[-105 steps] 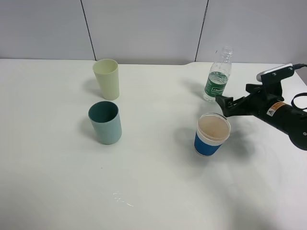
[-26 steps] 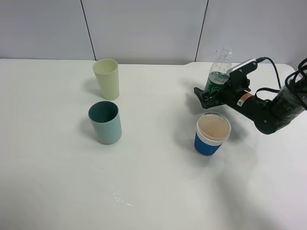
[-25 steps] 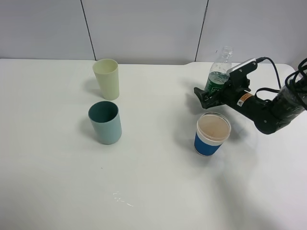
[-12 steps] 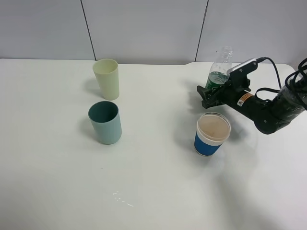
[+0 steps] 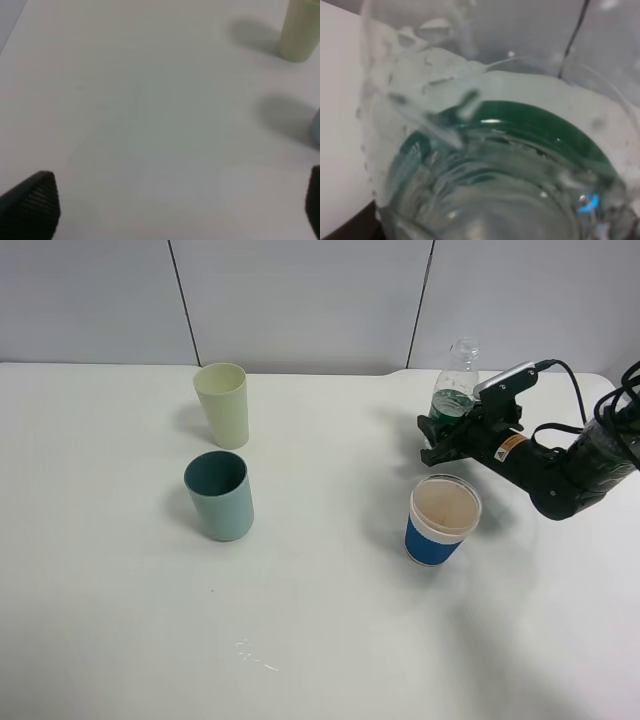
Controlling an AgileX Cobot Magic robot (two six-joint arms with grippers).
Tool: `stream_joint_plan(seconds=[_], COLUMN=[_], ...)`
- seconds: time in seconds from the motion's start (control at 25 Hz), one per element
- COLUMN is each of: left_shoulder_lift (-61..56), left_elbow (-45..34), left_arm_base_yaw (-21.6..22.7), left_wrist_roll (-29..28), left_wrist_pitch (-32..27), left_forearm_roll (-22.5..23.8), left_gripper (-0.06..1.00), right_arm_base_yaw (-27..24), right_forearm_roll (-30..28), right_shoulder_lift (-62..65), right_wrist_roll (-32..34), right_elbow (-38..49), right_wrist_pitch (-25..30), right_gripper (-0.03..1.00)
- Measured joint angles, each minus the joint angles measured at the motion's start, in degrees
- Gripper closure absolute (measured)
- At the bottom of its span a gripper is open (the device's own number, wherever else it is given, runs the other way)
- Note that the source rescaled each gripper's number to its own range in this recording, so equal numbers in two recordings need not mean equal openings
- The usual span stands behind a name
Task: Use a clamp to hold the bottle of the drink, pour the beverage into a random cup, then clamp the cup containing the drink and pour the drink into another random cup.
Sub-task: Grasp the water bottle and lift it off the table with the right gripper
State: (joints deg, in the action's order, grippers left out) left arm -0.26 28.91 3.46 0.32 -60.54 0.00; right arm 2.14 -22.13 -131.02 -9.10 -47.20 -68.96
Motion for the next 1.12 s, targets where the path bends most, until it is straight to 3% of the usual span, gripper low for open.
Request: stream_joint_plan(seconds=[1.12], left_shoulder_lift=[0.0], left_elbow=[0.0], left_arm_base_yaw=[0.0], left_wrist_roll=[-0.32], left_wrist_pitch=[0.0], left_forearm_roll=[0.0], left_gripper=[-0.06], right_arm_base_yaw=[0.0], right_forearm_roll=[0.0], right_shoulder_lift=[1.26], right_wrist_roll=[6.19], right_elbow=[-0.18], right_wrist_pitch=[0.92], right_gripper=[0.95])
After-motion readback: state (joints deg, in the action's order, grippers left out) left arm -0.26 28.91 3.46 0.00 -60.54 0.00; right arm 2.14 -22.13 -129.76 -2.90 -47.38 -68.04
